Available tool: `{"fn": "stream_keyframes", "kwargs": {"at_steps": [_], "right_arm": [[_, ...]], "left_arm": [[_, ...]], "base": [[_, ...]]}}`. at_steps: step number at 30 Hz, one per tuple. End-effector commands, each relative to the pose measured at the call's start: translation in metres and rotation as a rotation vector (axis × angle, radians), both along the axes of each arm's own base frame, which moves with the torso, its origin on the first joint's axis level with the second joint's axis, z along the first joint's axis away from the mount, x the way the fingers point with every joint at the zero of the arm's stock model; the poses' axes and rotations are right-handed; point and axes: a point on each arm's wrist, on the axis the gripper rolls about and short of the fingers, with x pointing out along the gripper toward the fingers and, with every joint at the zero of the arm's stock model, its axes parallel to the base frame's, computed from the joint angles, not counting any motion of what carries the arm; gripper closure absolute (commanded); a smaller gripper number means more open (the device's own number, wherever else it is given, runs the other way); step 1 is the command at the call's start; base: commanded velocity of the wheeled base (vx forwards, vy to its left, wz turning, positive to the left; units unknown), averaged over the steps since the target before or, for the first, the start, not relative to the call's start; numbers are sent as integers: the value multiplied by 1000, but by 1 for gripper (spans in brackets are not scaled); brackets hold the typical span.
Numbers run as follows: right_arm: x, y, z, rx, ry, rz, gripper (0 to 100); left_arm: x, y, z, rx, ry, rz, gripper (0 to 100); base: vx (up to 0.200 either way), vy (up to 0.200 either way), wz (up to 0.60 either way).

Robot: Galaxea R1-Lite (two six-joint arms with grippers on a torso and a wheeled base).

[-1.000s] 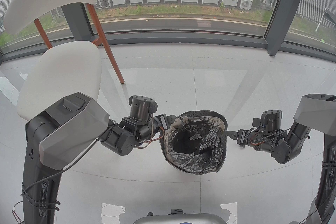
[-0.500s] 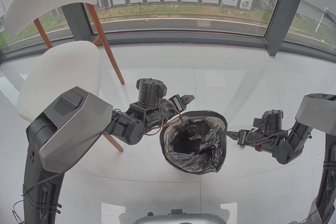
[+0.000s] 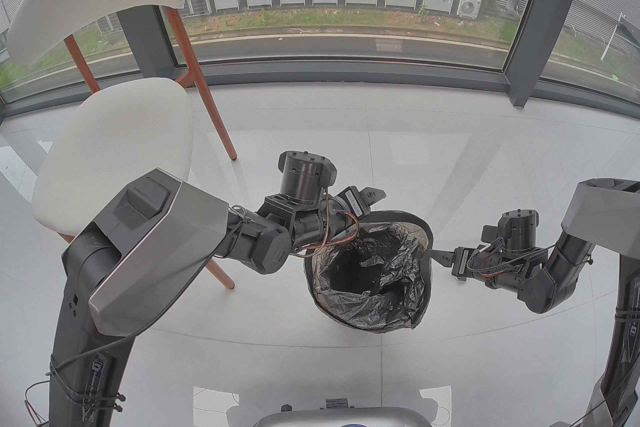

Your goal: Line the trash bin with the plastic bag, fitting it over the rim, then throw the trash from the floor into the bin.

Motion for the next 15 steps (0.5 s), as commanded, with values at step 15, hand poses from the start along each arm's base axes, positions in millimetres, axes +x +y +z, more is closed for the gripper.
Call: {"fn": "stream_keyframes", "kwargs": {"at_steps": [15], "right_arm": [[0,-2,-1,0,3,-4,0]], "left_arm": [[16,-10,-37,21,28,1,0]], "base": [[0,0,0]]}}
